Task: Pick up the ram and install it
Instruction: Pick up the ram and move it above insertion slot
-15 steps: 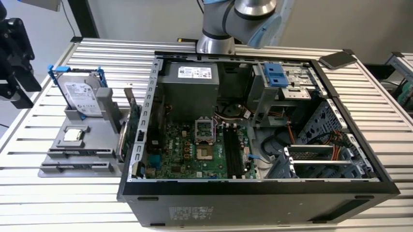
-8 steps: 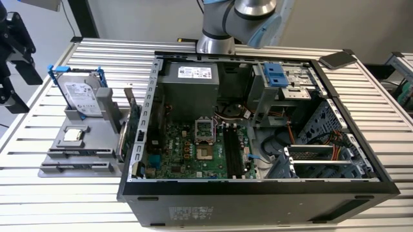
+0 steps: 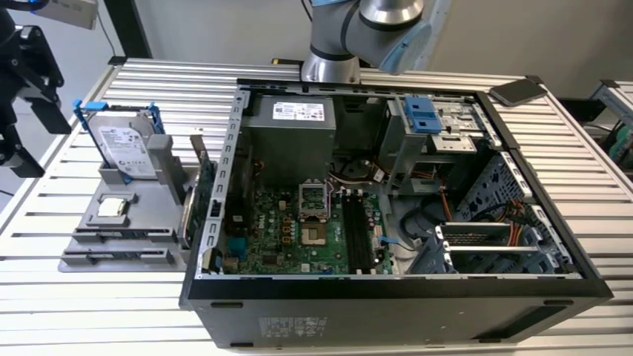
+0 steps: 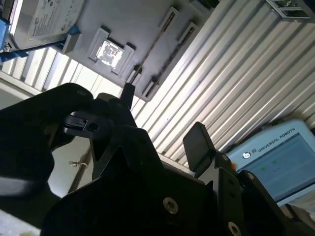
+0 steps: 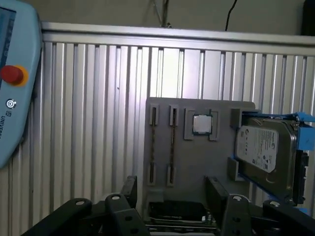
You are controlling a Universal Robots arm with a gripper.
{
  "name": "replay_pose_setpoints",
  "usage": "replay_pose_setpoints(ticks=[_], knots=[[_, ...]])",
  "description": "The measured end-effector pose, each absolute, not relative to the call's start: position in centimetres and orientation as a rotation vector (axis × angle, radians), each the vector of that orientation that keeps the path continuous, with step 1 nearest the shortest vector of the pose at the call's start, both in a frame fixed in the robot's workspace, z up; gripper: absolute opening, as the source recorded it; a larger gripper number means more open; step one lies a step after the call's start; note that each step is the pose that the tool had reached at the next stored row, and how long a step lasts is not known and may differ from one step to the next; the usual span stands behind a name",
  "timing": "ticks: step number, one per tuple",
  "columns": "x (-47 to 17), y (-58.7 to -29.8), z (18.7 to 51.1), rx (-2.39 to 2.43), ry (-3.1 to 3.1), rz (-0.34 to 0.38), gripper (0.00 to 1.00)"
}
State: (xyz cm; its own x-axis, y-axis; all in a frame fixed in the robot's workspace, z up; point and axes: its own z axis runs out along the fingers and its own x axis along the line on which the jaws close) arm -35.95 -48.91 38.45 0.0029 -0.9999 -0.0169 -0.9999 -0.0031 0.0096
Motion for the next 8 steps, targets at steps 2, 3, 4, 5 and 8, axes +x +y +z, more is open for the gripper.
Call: replay_pose_setpoints(ticks=[2, 3, 4, 5, 8], knots=[[-35.95, -48.91, 38.12, -2.207, 2.228, 0.029, 1.00], [-35.95, -48.91, 37.99, -2.202, 2.232, 0.028, 1.00], [-35.95, -48.91, 37.90, -2.199, 2.235, 0.028, 1.00], [-35.95, -48.91, 37.82, -2.198, 2.235, 0.028, 1.00], [-35.96, -48.91, 37.68, -2.195, 2.232, 0.025, 1.00]])
